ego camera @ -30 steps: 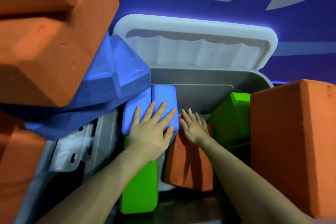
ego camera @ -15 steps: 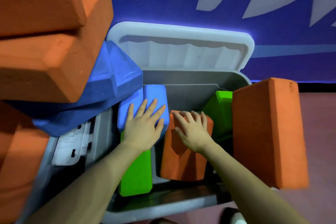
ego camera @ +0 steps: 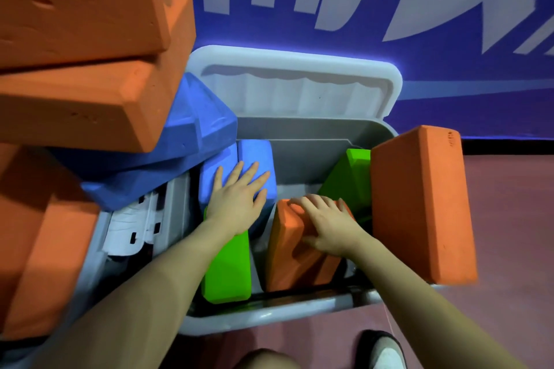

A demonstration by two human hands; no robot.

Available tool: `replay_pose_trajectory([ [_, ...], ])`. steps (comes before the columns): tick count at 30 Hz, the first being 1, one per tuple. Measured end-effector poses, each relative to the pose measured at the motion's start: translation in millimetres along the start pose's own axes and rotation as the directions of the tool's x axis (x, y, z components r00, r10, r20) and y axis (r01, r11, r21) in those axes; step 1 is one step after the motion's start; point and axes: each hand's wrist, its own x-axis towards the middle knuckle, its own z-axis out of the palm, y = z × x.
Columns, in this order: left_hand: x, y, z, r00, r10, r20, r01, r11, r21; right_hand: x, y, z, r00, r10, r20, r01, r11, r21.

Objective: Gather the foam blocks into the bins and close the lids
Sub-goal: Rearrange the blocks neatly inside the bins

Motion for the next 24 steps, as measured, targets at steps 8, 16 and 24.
replay_pose_trajectory([
  [8, -33, -3, -23, 1.000, 0.000, -0.003, 0.000, 0.993, -0.116, -38, -35, -19, 0.959, 0.186, -0.212, -0.170, 0.981, 0.093],
  [16, -79, -17, -36, 0.977, -0.044, 0.208, 0.039, 0.999, 0.027, -56, -93, -30, 0.894, 0.323, -0.311, -0.301, 0.946, 0.117],
  [24, -85, -19, -36, 0.976, 0.050, 0.213, -0.060, 0.997, 0.040, -57, -109, -29, 0.870, 0.380, -0.313, -0.330, 0.922, 0.203],
])
